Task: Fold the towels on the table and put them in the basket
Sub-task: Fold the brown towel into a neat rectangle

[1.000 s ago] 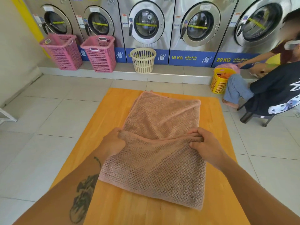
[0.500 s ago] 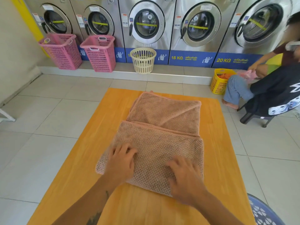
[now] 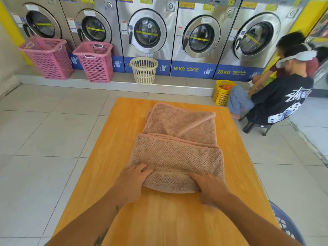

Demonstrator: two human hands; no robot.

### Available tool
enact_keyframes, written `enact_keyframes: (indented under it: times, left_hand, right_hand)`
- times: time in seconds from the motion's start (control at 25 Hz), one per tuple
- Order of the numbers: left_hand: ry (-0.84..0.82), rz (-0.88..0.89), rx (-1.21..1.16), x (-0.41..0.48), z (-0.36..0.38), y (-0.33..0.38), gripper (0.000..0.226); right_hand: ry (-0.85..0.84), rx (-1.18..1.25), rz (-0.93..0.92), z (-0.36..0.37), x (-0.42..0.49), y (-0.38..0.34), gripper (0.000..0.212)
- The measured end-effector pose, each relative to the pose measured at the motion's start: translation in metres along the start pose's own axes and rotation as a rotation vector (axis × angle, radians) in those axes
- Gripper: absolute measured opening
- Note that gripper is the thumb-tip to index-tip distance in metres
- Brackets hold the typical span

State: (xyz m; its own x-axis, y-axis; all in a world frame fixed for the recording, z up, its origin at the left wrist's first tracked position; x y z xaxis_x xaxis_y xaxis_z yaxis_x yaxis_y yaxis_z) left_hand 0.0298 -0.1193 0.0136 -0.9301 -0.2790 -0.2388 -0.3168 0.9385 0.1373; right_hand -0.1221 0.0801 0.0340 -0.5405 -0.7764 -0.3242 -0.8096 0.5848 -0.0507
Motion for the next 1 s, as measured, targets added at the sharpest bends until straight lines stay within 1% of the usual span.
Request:
enact_keyframes:
  times: [0.04, 0.08, 0.16, 0.24, 0.28, 0.36, 0.4, 0.48, 0.52, 0.56, 0.64, 0.72, 0.84, 1.0]
  left_hand:
    - [-0.010, 0.025, -0.034, -0.002, -0.008, -0.003, 0.068]
    - [-0.058, 0.038, -0.102, -0.007, -0.017, -0.006, 0.059]
    - [-0.192, 0.056, -0.255, -0.021, -0.033, -0.011, 0.033]
    - [-0.325, 0.058, -0.333, -0.039, -0.049, -0.014, 0.011]
    - [-0.367, 0.045, -0.351, -0.046, -0.059, -0.016, 0.007]
    - [-0.355, 0.025, -0.397, -0.051, -0.083, -0.020, 0.012]
    - [-0.313, 0.025, -0.430, -0.051, -0.095, -0.023, 0.010]
    - [-0.187, 0.025, -0.544, -0.042, -0.117, -0.035, 0.018]
    - [-0.102, 0.004, -0.612, -0.034, -0.127, -0.044, 0.019]
    - [0.013, -0.023, -0.669, -0.026, -0.137, -0.053, 0.016]
    - [0.282, -0.093, -0.711, -0.007, -0.157, -0.068, 0.009]
    - [0.467, -0.167, -0.726, 0.013, -0.166, -0.075, 0.014]
    - [0.586, -0.245, -0.718, 0.045, -0.167, -0.074, 0.021]
    - [0.608, -0.317, -0.704, 0.093, -0.163, -0.082, 0.011]
  right_hand:
    - [-0.010, 0.050, 0.001, -0.010, -0.004, -0.004, 0.064]
    - [-0.007, 0.103, 0.013, -0.021, -0.009, -0.006, 0.055]
    - [-0.035, 0.138, 0.061, -0.037, -0.028, -0.008, 0.037]
    - [-0.091, 0.146, 0.112, -0.040, -0.055, -0.008, 0.026]
    - [-0.087, 0.187, 0.131, -0.041, -0.066, -0.008, 0.022]
    - [-0.028, 0.282, 0.173, -0.054, -0.079, -0.006, 0.015]
    - [0.015, 0.318, 0.194, -0.065, -0.079, -0.003, 0.014]
    - [0.109, 0.393, 0.228, -0.092, -0.073, 0.007, 0.018]
    - [0.159, 0.421, 0.242, -0.104, -0.068, 0.012, 0.019]
    - [0.219, 0.438, 0.258, -0.114, -0.062, 0.019, 0.021]
    - [0.383, 0.463, 0.277, -0.130, -0.048, 0.036, 0.023]
    - [0.528, 0.484, 0.263, -0.142, -0.029, 0.048, 0.021]
    - [0.587, 0.524, 0.238, -0.153, 0.010, 0.065, 0.019]
    - [0.547, 0.600, 0.214, -0.154, 0.077, 0.095, 0.013]
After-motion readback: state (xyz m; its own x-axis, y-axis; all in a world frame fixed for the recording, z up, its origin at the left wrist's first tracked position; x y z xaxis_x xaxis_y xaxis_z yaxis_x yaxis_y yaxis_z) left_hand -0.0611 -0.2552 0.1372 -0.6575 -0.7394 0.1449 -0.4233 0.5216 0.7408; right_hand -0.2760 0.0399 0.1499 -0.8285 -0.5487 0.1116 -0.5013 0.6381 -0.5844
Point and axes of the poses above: each hand's wrist, its own x-axis towards the middle knuckle, its own z-axis out of the palm, y = z × x, the point moved 5 cm from there along x, towards the middle knuckle, and after that the axes turned 3 degrees about y, right-handed, at the moved point
